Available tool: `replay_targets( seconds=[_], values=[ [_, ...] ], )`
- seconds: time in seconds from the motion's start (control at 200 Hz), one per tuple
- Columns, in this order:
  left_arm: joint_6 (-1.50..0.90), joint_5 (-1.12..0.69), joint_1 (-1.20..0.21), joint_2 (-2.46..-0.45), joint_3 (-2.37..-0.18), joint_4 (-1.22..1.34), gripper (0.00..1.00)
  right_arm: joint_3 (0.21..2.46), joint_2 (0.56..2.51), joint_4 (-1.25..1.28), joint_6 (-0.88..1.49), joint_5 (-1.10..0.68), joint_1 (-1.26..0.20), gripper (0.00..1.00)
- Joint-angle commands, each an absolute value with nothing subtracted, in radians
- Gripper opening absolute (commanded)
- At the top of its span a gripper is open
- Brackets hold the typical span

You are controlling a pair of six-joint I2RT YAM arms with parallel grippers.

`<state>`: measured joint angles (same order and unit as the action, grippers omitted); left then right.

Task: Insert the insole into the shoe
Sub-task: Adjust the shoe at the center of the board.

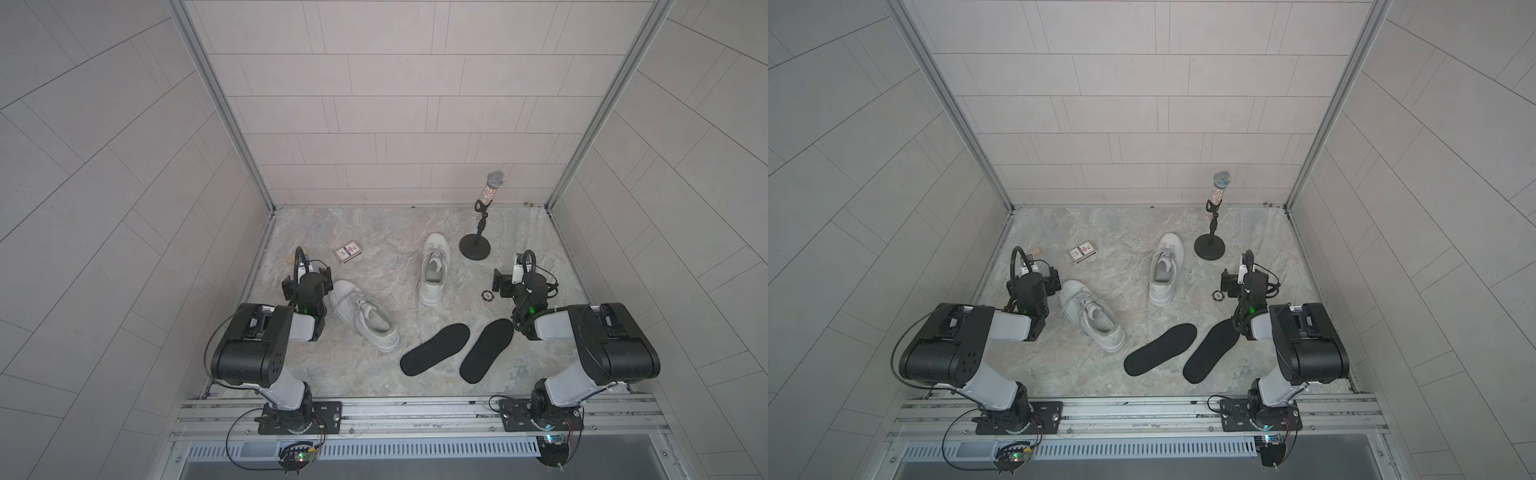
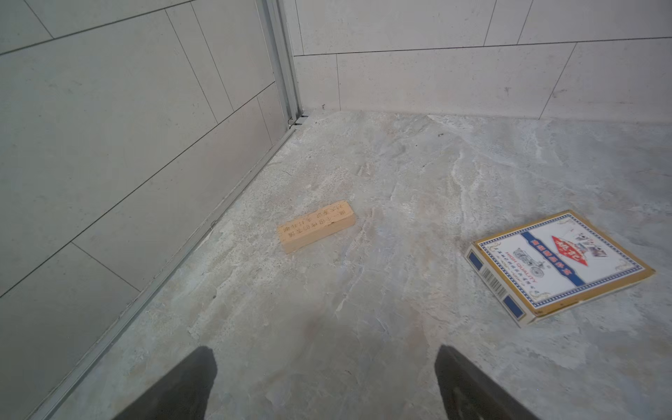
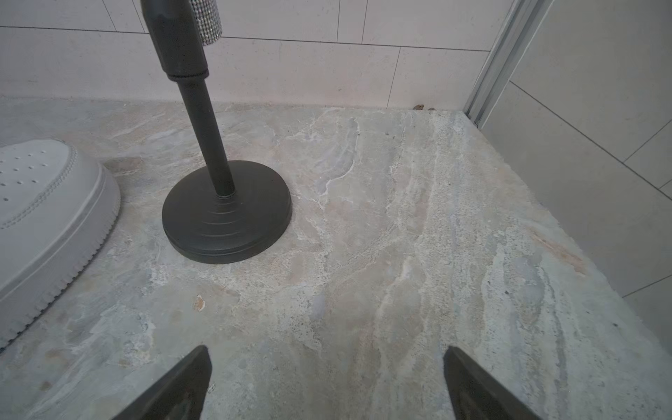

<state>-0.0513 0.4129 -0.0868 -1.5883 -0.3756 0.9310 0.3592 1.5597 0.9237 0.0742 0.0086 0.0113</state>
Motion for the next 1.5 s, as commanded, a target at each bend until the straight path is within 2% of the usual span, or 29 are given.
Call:
replay_targets(
  seconds=[0.0, 0.515, 0.58, 0.69, 0.796, 0.916, 1.031, 1.141, 1.336, 1.496],
  values=[
    [-0.034, 0.416, -0.091, -1.59, -0.382, 0.959, 1.0, 0.371, 1.568, 0.941, 0.06, 0.018, 0.008, 1.0],
    [-0.058, 0.408, -0.078, -1.575, -0.376, 0.958, 1.0, 0.375, 1.568, 0.934, 0.061, 0.013, 0.01, 1.0],
    [-0.079, 0.417, -0.063, -1.534, -0.387, 0.892, 1.0, 0.376, 1.568, 0.933, 0.063, 0.008, 0.012, 1.0],
    [-0.123, 0.529, -0.06, -1.425, -0.519, 0.552, 1.0, 0.372, 1.56, 0.947, 0.065, 0.015, 0.012, 1.0],
    [-0.155, 0.6, -0.059, -1.387, -0.664, 0.335, 1.0, 0.426, 1.42, 0.722, 0.075, 0.047, 0.012, 1.0],
    [-0.261, 0.523, -0.06, -1.365, -0.763, 0.122, 1.0, 0.499, 1.297, 0.508, 0.074, 0.009, -0.032, 0.98],
    [-0.409, 0.503, -0.109, -1.376, -0.967, -0.259, 1.0, 0.557, 1.198, 0.349, 0.169, -0.114, -0.094, 0.95],
    [-0.543, 0.462, -0.179, -1.407, -1.11, -0.589, 1.0, 0.649, 1.157, 0.178, 0.166, -0.194, -0.2, 0.93],
    [-0.608, 0.363, -0.326, -1.354, -1.056, -0.795, 0.99, 0.77, 1.206, -0.036, 0.162, -0.323, -0.454, 0.88],
    [-0.644, 0.254, -0.353, -1.242, -0.928, -0.823, 0.98, 0.815, 1.277, -0.096, 0.153, -0.347, -0.579, 0.85]
  ],
)
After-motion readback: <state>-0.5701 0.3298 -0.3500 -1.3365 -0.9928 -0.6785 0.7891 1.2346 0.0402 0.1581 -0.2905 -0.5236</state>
